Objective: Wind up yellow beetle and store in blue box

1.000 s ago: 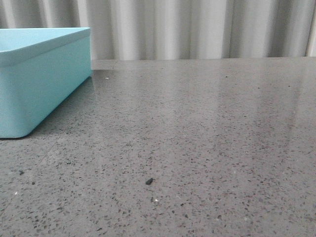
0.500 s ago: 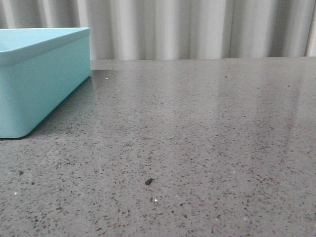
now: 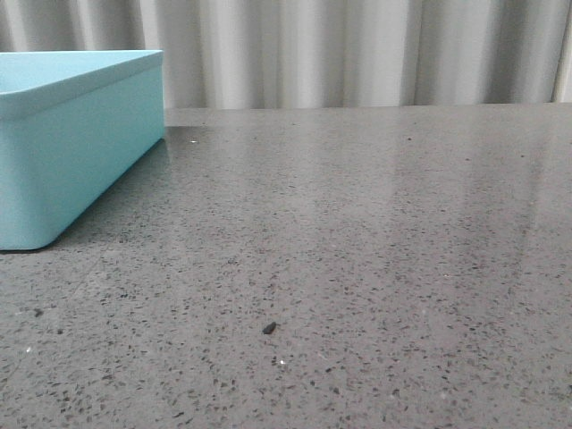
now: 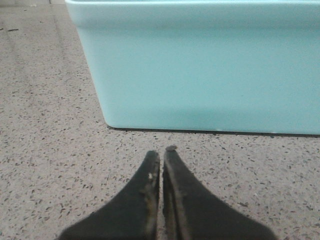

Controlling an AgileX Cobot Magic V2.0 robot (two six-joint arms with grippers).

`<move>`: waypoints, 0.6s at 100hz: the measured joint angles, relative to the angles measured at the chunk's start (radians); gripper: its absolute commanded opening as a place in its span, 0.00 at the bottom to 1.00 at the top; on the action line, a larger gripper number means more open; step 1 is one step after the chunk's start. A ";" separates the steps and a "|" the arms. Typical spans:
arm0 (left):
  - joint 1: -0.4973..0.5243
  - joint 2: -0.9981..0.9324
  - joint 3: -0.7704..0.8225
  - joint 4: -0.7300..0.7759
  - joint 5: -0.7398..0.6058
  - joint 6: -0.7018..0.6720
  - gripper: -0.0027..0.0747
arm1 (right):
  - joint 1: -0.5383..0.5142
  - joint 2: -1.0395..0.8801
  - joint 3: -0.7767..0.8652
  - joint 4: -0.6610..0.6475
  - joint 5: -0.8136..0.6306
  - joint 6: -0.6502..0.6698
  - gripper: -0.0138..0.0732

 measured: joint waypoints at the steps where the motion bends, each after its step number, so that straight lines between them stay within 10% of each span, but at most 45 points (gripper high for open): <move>1: 0.000 0.000 0.000 0.000 0.000 0.000 0.01 | 0.000 -0.004 0.000 -0.002 0.004 0.005 0.08; 60: 0.000 0.000 0.000 0.000 0.000 0.000 0.01 | -0.013 -0.177 -0.002 -0.050 0.668 0.038 0.08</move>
